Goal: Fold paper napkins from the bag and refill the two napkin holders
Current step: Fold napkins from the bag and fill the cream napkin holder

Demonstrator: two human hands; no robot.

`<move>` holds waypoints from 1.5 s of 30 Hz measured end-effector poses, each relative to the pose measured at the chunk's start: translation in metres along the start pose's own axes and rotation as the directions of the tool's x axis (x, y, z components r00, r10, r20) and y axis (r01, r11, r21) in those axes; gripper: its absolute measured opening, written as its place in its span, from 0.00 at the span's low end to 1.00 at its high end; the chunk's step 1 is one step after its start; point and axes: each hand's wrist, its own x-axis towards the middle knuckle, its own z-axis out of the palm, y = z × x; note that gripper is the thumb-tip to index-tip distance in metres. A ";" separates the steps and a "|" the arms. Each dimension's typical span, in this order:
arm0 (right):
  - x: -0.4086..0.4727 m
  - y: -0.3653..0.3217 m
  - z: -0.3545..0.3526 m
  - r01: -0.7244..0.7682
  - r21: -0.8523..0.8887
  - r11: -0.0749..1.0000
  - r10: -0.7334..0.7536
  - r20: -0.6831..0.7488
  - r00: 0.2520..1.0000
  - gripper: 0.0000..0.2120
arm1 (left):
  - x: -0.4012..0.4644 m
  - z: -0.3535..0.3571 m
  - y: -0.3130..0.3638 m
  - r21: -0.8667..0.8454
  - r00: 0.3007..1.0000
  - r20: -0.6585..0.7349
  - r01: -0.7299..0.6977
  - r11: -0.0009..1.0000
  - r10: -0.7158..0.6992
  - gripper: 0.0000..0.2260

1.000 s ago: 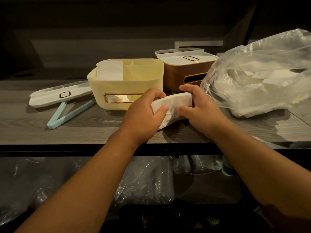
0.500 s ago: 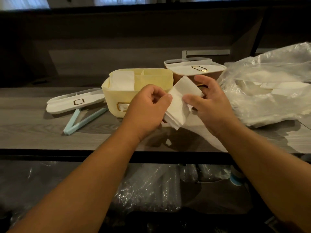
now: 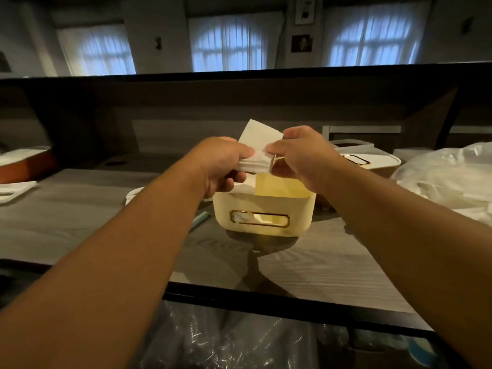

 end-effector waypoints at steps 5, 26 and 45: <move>0.014 0.006 0.000 -0.048 -0.076 0.996 0.043 -0.057 0.997 0.20 | 0.011 -0.002 -0.002 0.170 1.000 0.016 0.003 0.985 -0.006 0.10; 0.038 0.014 0.004 0.172 -0.955 0.239 0.215 0.225 0.950 0.21 | 0.040 0.047 0.033 0.880 0.956 0.294 -0.271 0.390 0.002 0.11; 0.045 0.012 0.025 0.066 -0.928 0.367 0.468 0.245 0.849 0.18 | 0.043 0.038 0.009 0.917 0.944 0.321 -0.290 0.274 -0.076 0.04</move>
